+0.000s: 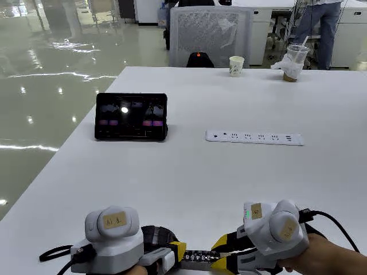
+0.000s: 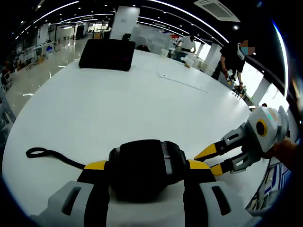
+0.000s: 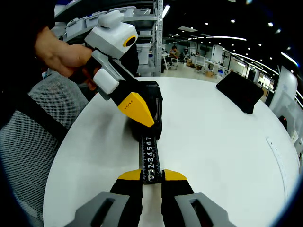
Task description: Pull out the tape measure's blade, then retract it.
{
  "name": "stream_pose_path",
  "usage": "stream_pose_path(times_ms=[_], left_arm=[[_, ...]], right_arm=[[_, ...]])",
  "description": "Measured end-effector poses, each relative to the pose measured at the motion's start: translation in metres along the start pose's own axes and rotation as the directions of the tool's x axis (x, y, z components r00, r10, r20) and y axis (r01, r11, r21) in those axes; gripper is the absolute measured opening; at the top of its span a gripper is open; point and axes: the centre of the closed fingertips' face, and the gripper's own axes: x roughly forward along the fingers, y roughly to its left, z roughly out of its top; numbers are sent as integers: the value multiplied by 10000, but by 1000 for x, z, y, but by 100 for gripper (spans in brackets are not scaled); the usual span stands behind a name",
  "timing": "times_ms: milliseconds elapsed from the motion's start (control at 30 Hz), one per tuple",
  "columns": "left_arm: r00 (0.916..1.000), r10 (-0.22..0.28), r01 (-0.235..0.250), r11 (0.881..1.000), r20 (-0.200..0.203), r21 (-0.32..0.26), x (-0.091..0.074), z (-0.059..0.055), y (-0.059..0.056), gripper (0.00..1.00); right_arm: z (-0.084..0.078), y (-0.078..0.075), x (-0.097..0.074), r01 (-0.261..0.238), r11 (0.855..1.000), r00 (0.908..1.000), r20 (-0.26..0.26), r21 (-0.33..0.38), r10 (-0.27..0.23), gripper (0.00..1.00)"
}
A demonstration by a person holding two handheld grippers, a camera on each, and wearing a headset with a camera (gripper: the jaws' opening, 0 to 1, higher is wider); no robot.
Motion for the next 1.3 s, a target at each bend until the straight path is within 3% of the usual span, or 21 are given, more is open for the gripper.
stream_pose_path(times_ms=[1300], left_arm=[[10000,-46,46,10000,-27,-61,0,0,0,58]], right_arm=[[28,3,33,-136,9995,9996,228,-300,143,12]])
